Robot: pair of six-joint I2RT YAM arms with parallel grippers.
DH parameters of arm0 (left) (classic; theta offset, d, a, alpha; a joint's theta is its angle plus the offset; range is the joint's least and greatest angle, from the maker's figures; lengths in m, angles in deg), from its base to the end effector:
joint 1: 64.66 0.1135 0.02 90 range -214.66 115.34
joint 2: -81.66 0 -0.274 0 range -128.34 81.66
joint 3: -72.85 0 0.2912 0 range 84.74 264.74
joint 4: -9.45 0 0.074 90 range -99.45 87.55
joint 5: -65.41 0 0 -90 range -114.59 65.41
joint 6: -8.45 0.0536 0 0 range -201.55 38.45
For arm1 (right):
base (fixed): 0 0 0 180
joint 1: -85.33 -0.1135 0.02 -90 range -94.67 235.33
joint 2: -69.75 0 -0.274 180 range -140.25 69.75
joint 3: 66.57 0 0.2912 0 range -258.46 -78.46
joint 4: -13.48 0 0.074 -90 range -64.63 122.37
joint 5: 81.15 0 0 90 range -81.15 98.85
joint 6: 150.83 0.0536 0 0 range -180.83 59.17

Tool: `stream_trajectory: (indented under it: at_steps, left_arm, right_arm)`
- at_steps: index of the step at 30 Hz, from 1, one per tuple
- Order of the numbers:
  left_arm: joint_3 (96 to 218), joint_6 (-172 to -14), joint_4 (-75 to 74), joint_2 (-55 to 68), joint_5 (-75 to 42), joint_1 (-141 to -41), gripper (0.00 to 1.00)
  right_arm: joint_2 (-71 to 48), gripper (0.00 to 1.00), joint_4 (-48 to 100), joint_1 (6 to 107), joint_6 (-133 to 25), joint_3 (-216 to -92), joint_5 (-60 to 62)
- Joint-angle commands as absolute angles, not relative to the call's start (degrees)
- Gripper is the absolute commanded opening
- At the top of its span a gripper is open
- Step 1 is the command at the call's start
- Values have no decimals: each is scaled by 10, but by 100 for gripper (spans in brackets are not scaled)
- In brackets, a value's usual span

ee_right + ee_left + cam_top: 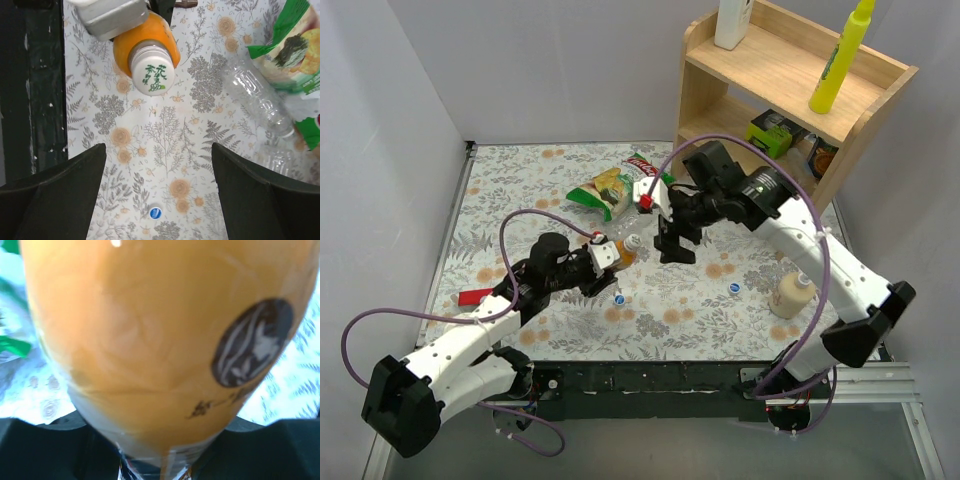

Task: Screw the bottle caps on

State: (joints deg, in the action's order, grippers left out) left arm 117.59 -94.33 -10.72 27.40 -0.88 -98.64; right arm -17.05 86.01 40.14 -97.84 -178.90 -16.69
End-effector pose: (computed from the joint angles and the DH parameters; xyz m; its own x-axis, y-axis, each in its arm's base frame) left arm 0.1986 -0.1599 0.2268 -0.5778 0.1452 -0.8031 0.6907 0.6113 -0.3864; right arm 0.2309 0.2652 0.4231 0.0985 -0.6715 -0.7344 -0.9869 0.0289 -0.1587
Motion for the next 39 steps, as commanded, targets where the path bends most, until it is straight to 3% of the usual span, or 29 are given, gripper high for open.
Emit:
stream_trajectory:
  at_steps: [1,6,10,22,39]
  left_arm:
    - [1218,-856,-199,263,59,-989,0]
    - [1264,-818,-259,224,88,-989,0]
    - [1274,-792,-266,219,96,-989,0]
    - [1291,-797,-264,211,106,-990,0]
    - [1300,-801,-255,205,119,-990,0]
  right_arm:
    - [-117,92,845,402,-1082,-1751,-179]
    - [-80,89,808,397,-1164,-1729,-265]
    - [-84,79,807,373,-1206,-1730,-264]
    - [-94,69,847,341,-1295,-1720,-264]
    - [-110,52,821,336,-1300,-1710,-238]
